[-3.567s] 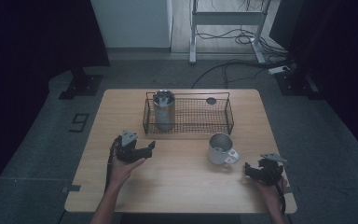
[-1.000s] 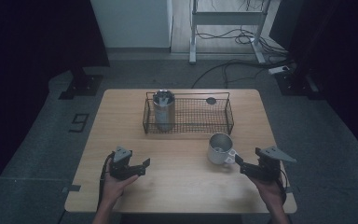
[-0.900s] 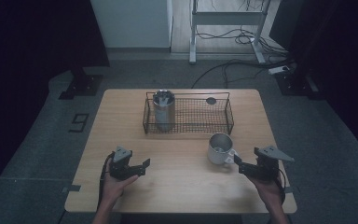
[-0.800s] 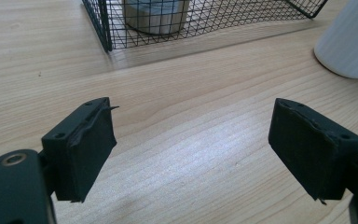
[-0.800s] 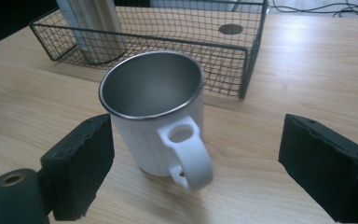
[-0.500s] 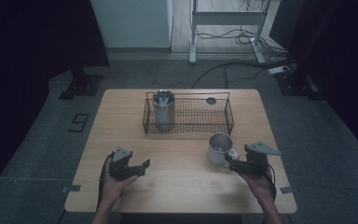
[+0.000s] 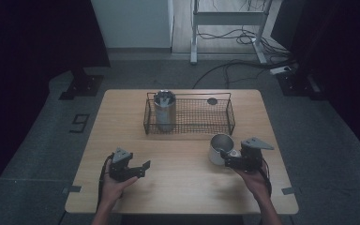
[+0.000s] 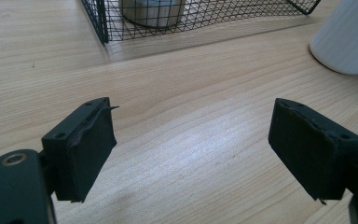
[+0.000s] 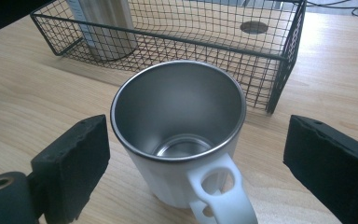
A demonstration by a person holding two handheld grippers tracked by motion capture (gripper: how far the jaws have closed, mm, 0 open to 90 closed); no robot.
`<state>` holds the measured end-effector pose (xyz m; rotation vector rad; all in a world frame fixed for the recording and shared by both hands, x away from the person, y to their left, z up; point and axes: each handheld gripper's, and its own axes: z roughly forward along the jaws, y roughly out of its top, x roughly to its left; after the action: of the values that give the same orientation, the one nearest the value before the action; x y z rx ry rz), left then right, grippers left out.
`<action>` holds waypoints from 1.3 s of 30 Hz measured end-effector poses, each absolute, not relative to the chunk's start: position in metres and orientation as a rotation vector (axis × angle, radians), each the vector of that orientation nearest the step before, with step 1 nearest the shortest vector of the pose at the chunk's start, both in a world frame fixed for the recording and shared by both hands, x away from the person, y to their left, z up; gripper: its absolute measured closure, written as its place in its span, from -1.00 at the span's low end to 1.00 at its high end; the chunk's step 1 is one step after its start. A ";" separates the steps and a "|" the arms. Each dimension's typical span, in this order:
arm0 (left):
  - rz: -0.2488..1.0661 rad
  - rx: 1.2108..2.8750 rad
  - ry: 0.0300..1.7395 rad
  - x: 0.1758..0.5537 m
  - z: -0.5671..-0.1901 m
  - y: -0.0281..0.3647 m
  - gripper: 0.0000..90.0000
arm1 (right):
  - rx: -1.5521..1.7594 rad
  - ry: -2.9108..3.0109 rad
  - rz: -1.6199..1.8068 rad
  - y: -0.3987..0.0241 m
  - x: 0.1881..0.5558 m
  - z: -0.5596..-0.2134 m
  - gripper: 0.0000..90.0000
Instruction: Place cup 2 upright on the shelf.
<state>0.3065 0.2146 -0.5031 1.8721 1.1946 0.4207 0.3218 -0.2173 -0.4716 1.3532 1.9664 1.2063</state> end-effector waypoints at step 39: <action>0.412 1.857 1.202 0.306 -0.502 0.220 -0.67 | 1.373 2.064 0.972 -0.179 0.361 -0.496 -0.95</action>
<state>0.3064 0.2200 -0.5022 1.8574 1.2017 0.4117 0.3613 -0.1794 -0.4957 1.3730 2.0636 0.9716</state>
